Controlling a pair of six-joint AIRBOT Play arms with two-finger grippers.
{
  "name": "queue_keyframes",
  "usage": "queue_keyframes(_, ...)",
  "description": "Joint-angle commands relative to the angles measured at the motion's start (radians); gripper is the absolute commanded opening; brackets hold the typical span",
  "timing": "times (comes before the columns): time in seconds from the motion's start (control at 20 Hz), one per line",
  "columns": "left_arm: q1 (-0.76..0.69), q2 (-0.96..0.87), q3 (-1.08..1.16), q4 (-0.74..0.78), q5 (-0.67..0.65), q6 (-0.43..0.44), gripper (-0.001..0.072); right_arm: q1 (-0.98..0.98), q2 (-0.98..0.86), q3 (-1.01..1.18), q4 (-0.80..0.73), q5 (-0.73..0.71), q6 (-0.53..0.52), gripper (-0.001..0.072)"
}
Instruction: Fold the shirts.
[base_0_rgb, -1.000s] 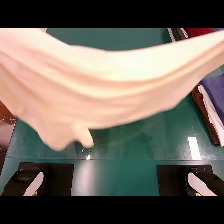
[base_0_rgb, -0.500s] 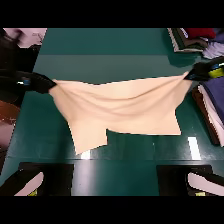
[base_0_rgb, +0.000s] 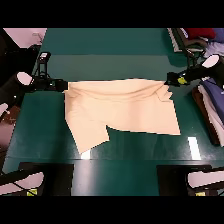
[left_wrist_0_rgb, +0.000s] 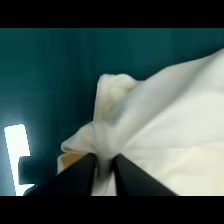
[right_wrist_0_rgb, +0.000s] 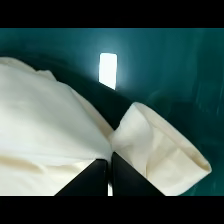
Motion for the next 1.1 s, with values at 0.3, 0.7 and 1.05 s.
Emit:
queue_keyframes(0.3, 0.122, -0.025, 0.253, 0.019, -0.489, -0.063, 0.0468, -0.097, 0.040, 0.174, 0.107, 0.276, -0.082, 0.0455)
queue_keyframes(0.7, 0.279, -0.025, -0.062, -0.069, -0.619, -0.069, 0.0468, -0.120, 0.344, -0.224, 0.172, 0.344, -0.163, 0.0454)
queue_keyframes(1.05, 0.218, -0.025, -0.286, -0.226, -0.515, -0.019, 0.0468, -0.120, 0.446, -0.384, 0.184, 0.301, -0.171, 0.0454)
